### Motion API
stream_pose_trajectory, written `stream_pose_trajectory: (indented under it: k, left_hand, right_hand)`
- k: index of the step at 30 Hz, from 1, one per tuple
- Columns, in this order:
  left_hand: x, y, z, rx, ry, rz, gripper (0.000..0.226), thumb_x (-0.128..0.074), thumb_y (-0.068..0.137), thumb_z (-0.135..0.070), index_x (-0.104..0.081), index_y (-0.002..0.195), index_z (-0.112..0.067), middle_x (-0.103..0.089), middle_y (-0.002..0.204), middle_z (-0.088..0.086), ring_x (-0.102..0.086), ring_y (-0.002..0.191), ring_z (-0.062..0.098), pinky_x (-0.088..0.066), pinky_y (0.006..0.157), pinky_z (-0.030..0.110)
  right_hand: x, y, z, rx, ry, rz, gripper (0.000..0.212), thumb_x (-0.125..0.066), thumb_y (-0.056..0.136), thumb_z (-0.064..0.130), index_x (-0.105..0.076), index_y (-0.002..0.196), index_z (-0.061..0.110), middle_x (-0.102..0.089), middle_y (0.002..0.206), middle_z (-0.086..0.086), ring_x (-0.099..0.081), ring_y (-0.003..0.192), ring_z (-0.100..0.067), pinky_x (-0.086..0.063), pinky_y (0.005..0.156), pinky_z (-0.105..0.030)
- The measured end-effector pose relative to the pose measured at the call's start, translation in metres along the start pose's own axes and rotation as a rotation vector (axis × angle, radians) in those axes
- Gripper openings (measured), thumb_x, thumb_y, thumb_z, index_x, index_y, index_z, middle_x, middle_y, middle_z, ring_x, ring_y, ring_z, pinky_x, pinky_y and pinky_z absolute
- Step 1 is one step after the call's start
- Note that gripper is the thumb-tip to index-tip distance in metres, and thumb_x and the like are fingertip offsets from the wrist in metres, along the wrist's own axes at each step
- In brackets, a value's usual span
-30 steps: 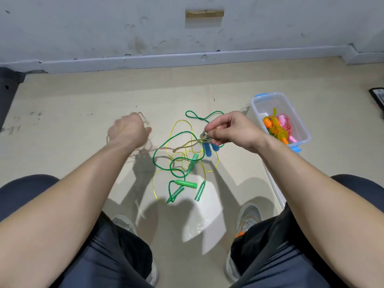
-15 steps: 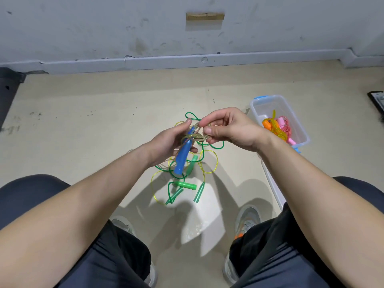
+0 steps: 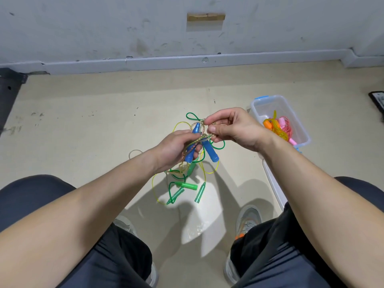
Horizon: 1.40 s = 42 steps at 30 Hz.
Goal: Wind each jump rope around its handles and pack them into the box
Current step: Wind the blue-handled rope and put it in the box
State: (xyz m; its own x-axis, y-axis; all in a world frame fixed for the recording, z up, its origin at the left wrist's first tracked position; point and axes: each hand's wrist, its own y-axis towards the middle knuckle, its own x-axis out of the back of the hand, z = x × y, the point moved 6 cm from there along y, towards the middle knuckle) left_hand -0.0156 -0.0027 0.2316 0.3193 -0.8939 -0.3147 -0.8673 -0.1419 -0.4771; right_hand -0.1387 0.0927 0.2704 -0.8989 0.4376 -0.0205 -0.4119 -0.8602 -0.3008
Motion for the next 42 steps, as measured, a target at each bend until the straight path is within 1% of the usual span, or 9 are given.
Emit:
stream_pose_trajectory:
  k: [6, 9, 12, 17, 24, 28, 32, 37, 42]
  left_hand:
    - [-0.002, -0.002, -0.001, 0.020, -0.045, -0.003, 0.018, -0.054, 0.090, -0.016, -0.060, 0.105, -0.008, -0.057, 0.084, 0.007, -0.056, 0.064, 0.018, -0.048, 0.063, 0.024]
    - [-0.002, -0.002, 0.003, 0.052, -0.061, 0.002, 0.029, -0.057, 0.079, -0.025, -0.068, 0.105, -0.020, -0.065, 0.104, 0.002, -0.059, 0.087, 0.017, -0.047, 0.076, 0.030]
    - [-0.006, -0.003, 0.006, 0.081, -0.098, 0.055, 0.035, -0.053, 0.087, -0.024, -0.063, 0.117, -0.009, -0.071, 0.117, 0.013, -0.064, 0.107, 0.030, -0.050, 0.097, 0.041]
    - [-0.014, -0.008, 0.003, 0.066, -0.094, 0.126, 0.026, -0.040, 0.100, -0.017, -0.059, 0.106, -0.001, -0.069, 0.098, 0.020, -0.063, 0.104, 0.039, -0.046, 0.097, 0.047]
    - [-0.013, -0.010, -0.006, 0.005, -0.183, 0.084, 0.013, -0.044, 0.104, -0.007, -0.057, 0.105, -0.006, -0.066, 0.092, 0.010, -0.067, 0.092, 0.028, -0.054, 0.067, 0.025]
    - [-0.012, -0.009, -0.009, -0.029, -0.158, 0.090, 0.013, -0.047, 0.102, -0.001, -0.056, 0.111, -0.005, -0.065, 0.095, 0.009, -0.069, 0.091, 0.024, -0.055, 0.073, 0.027]
    - [-0.010, -0.009, -0.012, -0.073, -0.146, 0.048, 0.036, -0.046, 0.102, 0.001, -0.048, 0.136, -0.010, -0.064, 0.095, 0.009, -0.068, 0.088, 0.025, -0.053, 0.076, 0.030]
    - [-0.010, -0.009, -0.016, -0.108, -0.136, 0.006, 0.033, -0.043, 0.103, 0.004, -0.050, 0.132, -0.008, -0.063, 0.095, 0.010, -0.064, 0.084, 0.025, -0.053, 0.082, 0.030]
    - [-0.008, -0.007, -0.015, -0.130, -0.160, -0.091, 0.051, -0.046, 0.101, 0.007, -0.033, 0.145, -0.015, -0.061, 0.110, 0.008, -0.068, 0.079, 0.028, -0.057, 0.081, 0.035]
  right_hand:
    - [-0.004, 0.000, 0.002, 0.024, 0.084, 0.008, 0.021, -0.062, 0.092, -0.008, -0.073, 0.097, 0.010, -0.071, 0.077, -0.007, -0.067, 0.064, -0.017, -0.059, 0.066, -0.024]
    - [-0.005, 0.000, 0.004, 0.038, 0.130, 0.007, 0.022, -0.060, 0.091, -0.011, -0.070, 0.099, 0.007, -0.073, 0.076, -0.004, -0.069, 0.062, -0.016, -0.059, 0.063, -0.023]
    - [-0.005, -0.001, 0.004, 0.045, 0.140, 0.003, 0.022, -0.060, 0.091, -0.011, -0.070, 0.099, 0.007, -0.073, 0.077, -0.004, -0.067, 0.063, -0.017, -0.059, 0.063, -0.023]
    - [-0.002, -0.001, 0.004, 0.051, 0.142, -0.017, 0.022, -0.062, 0.090, -0.010, -0.071, 0.100, 0.007, -0.072, 0.078, -0.003, -0.065, 0.064, -0.016, -0.058, 0.063, -0.024]
    - [0.001, 0.001, 0.001, 0.025, 0.176, -0.053, 0.021, -0.075, 0.077, 0.003, -0.076, 0.097, 0.012, -0.068, 0.091, -0.020, -0.062, 0.070, -0.027, -0.059, 0.064, -0.026]
    - [0.001, 0.002, -0.003, 0.020, 0.143, -0.076, 0.021, -0.073, 0.083, -0.002, -0.074, 0.100, 0.011, -0.064, 0.097, -0.025, -0.061, 0.071, -0.030, -0.059, 0.064, -0.025]
    - [-0.001, 0.001, -0.003, 0.011, 0.124, -0.109, 0.019, -0.068, 0.088, -0.004, -0.071, 0.104, 0.006, -0.067, 0.086, -0.018, -0.065, 0.063, -0.018, -0.058, 0.063, -0.023]
    - [0.000, 0.000, -0.003, -0.007, 0.122, -0.154, 0.019, -0.067, 0.090, -0.004, -0.071, 0.104, 0.007, -0.068, 0.091, -0.015, -0.066, 0.065, -0.017, -0.057, 0.064, -0.022]
    - [-0.001, -0.002, 0.000, 0.025, 0.084, -0.189, 0.019, -0.070, 0.089, -0.002, -0.072, 0.100, 0.013, -0.068, 0.099, -0.013, -0.065, 0.061, -0.017, -0.058, 0.064, -0.023]
